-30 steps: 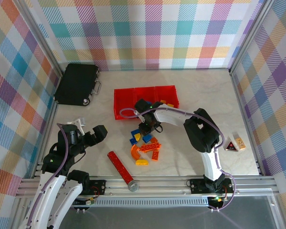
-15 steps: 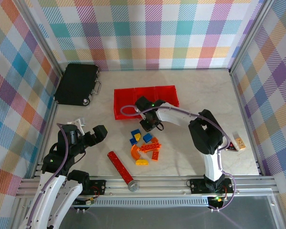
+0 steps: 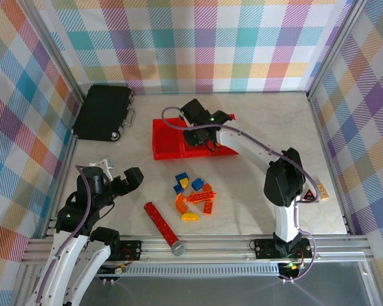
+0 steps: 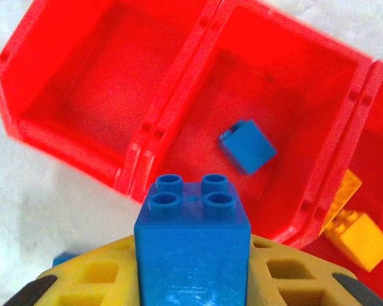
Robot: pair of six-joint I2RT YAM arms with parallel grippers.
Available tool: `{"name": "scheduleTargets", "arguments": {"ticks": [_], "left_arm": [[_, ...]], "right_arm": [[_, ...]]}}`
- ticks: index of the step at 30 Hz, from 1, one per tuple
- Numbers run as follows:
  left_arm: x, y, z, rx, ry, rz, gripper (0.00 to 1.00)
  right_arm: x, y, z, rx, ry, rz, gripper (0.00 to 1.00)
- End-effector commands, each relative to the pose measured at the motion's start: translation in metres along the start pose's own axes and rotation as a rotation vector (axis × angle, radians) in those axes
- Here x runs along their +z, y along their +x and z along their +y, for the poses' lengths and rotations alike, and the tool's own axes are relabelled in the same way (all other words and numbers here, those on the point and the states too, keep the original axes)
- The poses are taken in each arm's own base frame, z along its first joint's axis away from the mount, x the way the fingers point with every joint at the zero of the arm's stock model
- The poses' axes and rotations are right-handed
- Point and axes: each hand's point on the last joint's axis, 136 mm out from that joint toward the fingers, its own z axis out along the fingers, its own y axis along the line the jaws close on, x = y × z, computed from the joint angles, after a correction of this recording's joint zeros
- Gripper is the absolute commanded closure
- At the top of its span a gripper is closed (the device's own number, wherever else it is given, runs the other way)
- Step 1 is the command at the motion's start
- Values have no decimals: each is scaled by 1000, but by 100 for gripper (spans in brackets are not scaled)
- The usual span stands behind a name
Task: Sort the legos into containers by color
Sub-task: Place the lego in the container.
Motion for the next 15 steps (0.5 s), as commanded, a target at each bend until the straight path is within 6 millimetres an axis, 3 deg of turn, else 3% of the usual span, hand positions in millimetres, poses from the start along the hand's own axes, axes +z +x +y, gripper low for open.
{"name": "scheduleTargets", "arguments": {"ticks": [1, 9, 15], "left_arm": [[-4, 4, -4, 0, 18, 12, 0], [-3, 3, -5, 2, 23, 12, 0], [-2, 4, -6, 4, 28, 15, 0]], "right_arm": [[18, 1, -9, 77, -23, 56, 76], [41, -12, -6, 130, -87, 76, 75], [60, -5, 1, 164, -112, 111, 73]]}}
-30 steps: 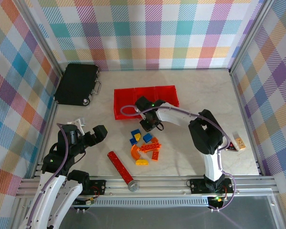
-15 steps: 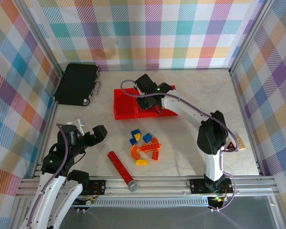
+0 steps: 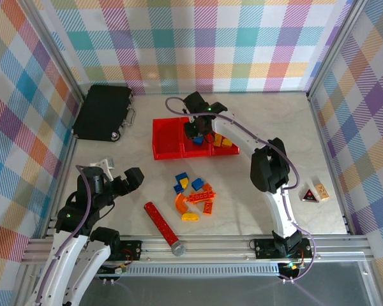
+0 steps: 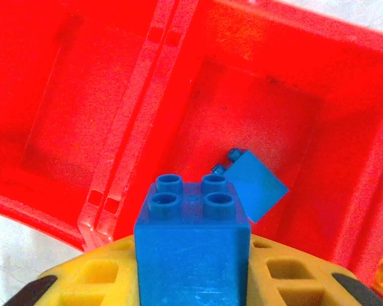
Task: Sort the legos into containers by color
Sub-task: Place the lego in the container, then pick up the lego from the bottom-center of the table.
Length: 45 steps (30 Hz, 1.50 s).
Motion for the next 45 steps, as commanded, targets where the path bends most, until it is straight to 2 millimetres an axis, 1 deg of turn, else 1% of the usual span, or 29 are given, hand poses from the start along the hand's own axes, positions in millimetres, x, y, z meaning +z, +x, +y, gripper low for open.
{"name": "scheduleTargets", "arguments": {"ticks": [1, 4, 8, 12, 16, 21, 26, 29, 32, 35, 38, 41, 42, 45], "left_arm": [[-2, 3, -5, 1, 22, 11, 0], [-1, 3, -2, -2, 8, 12, 0], [-1, 3, -4, 0, 15, 13, 0], [-1, 3, -4, 0, 15, 15, 0], [0, 4, -3, -1, 12, 15, 0], [0, 4, -3, 0, 14, 15, 0], [1, 5, -4, 1, 22, 21, 0], [2, 7, -5, 2, 27, 30, 0], [2, 8, -6, 5, 27, 36, 0], [2, 8, -6, 6, 26, 37, 0], [2, 9, -6, 8, 27, 39, 0], [2, 10, -7, 11, 31, 42, 0], [2, 10, -7, 11, 31, 44, 0], [2, 10, -8, 12, 37, 45, 0]], "right_arm": [[4, 2, 11, 34, -44, 23, 73], [12, 6, 11, 44, -48, 38, 72], [21, 9, 8, 60, -48, 53, 71], [23, 10, 6, 70, -46, 59, 69], [21, 12, 6, 81, -49, 61, 62], [8, 9, 7, 82, -59, 41, 53], [-8, 6, 9, 79, -71, 24, 47], [-22, 7, 9, 81, -76, 15, 46], [-42, 12, 7, 99, -77, -1, 45], [-65, 26, 1, 143, -58, -17, 44], [-86, 48, -9, 214, -38, -23, 42], [-101, 79, -15, 325, -32, -1, 37], [-105, 91, -13, 368, -52, 13, 36], [-110, 134, 3, 517, -151, 44, 32]]}}
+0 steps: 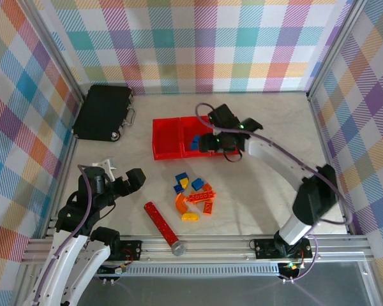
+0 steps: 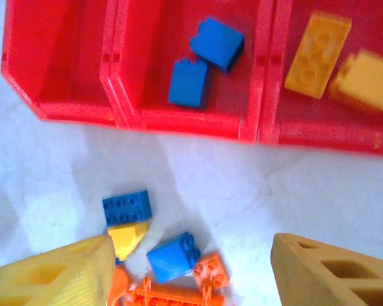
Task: Sort the legos into containers by color
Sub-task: Pick up the lego from the bottom-center of the table.
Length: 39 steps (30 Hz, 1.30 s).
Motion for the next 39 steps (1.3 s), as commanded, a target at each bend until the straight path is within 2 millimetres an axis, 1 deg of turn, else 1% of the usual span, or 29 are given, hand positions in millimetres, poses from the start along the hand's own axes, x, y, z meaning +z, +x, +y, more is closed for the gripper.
{"name": "scheduleTargets", "arguments": {"ticks": [1, 3, 5, 7, 9, 12, 14, 16, 19, 23, 27, 33, 37, 39], "left_arm": [[2, 6, -4, -2, 20, 25, 0], [4, 5, -6, 0, 34, 25, 0], [5, 6, -7, 1, 39, 34, 0], [7, 8, -9, 4, 47, 47, 0], [9, 8, -10, 5, 51, 57, 0], [13, 9, -11, 6, 57, 68, 0], [14, 9, -10, 7, 56, 72, 0], [15, 10, -11, 5, 60, 72, 0], [14, 9, -14, 10, 73, 73, 0], [14, 9, -16, 16, 83, 73, 1], [13, 8, -19, 22, 100, 72, 0], [9, 8, -24, 32, 129, 58, 0], [7, 7, -25, 33, 135, 53, 1], [7, 8, -25, 32, 139, 55, 0]], "right_arm": [[-1, 50, 0, 211, -57, 74, 31], [-4, 79, -4, 250, -36, 98, 29], [-8, 99, -9, 275, -16, 109, 27], [-14, 113, -18, 299, 24, 104, 24], [-15, 126, -22, 317, 42, 105, 22], [-8, 152, -22, 340, 83, 146, 22], [0, 168, -16, 365, 100, 161, 23], [7, 181, -8, 380, 103, 162, 24], [15, 196, -2, 378, 150, 182, 25], [27, 208, 5, 367, 203, 200, 25], [37, 217, 4, 373, 284, 207, 25], [43, 209, 6, 324, 349, 166, 27], [48, 206, 4, 299, 371, 150, 30], [49, 206, 2, 290, 387, 147, 34]]}}
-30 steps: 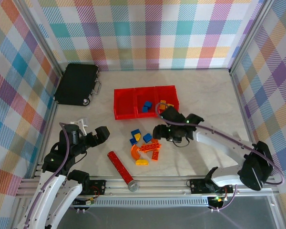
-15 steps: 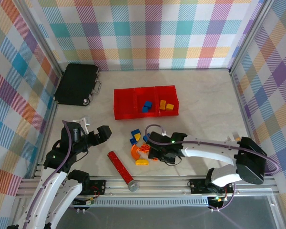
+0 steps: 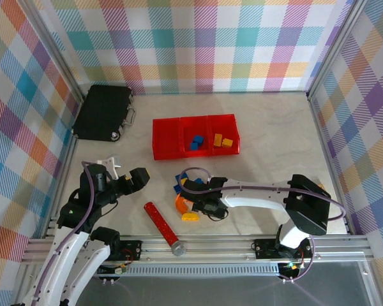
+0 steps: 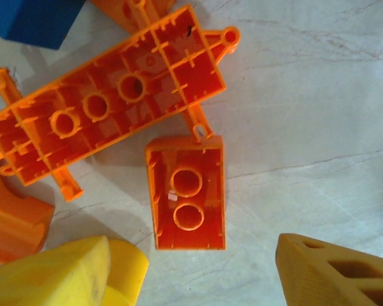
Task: Sort the legos into containers by color
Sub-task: Pick up the lego from the bottom-center of the table.
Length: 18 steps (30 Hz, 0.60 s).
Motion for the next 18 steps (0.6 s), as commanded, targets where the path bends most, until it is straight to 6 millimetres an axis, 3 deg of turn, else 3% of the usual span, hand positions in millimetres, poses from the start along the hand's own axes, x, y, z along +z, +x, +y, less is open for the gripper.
{"name": "scheduleTargets", "arguments": {"ticks": [1, 18], "left_arm": [[1, 3, -7, 21, 43, 9, 0], [-4, 3, -8, 24, 52, -13, 0]], "right_arm": [[1, -5, -8, -12, 62, -34, 34], [18, -3, -4, -64, 94, -35, 39]]}}
